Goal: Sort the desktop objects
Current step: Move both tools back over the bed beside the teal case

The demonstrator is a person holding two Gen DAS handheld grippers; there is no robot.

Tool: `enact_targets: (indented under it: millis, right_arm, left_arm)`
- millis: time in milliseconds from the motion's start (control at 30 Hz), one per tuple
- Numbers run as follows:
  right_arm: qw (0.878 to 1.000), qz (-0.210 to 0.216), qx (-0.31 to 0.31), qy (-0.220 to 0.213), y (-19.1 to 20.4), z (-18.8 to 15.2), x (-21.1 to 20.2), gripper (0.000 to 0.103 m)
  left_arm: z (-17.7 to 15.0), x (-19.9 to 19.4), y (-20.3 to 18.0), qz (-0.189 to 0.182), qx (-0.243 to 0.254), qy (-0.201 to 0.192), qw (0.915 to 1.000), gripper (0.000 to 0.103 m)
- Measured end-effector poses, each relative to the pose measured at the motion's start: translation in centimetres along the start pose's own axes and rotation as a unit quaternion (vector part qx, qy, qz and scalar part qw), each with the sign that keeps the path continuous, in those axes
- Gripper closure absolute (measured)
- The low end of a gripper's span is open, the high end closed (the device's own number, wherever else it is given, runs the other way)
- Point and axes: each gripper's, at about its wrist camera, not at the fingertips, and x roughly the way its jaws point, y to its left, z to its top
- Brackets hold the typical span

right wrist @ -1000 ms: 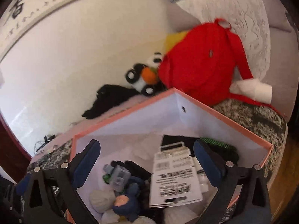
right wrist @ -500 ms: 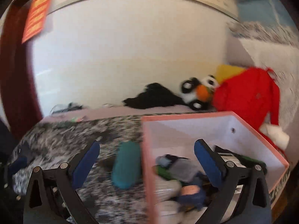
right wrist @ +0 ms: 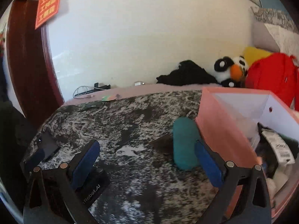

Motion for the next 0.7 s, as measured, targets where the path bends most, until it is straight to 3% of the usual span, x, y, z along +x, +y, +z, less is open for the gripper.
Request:
enact_targets:
  millis: [233,467,633,700]
  right_arm:
    - [1.000,-0.004,-0.006,0.001,0.8,-0.6,1.1,0.000]
    - [1.000,0.004,-0.022,0.016,0.8,-0.3,2.3,0.000]
    - [0.999,0.008,-0.008,0.047,0.1,-0.5,3.5,0.000]
    - [0.998,0.009,-0.004,0.055,0.0,-0.6,4.0,0.000]
  left_arm:
    - [-0.2,0.9,0.4,-0.002,0.026,0.009,0.9996,0.000]
    - [-2.2,3.3,3.3,-0.089,0.022,0.086,0.9920,0.000]
    - [-5.2,5.4,5.1,-0.084,0.045,0.118,0.9884,0.000]
    - [-6.4,6.3,5.9,-0.098,0.035,0.145,0.9840,0.000]
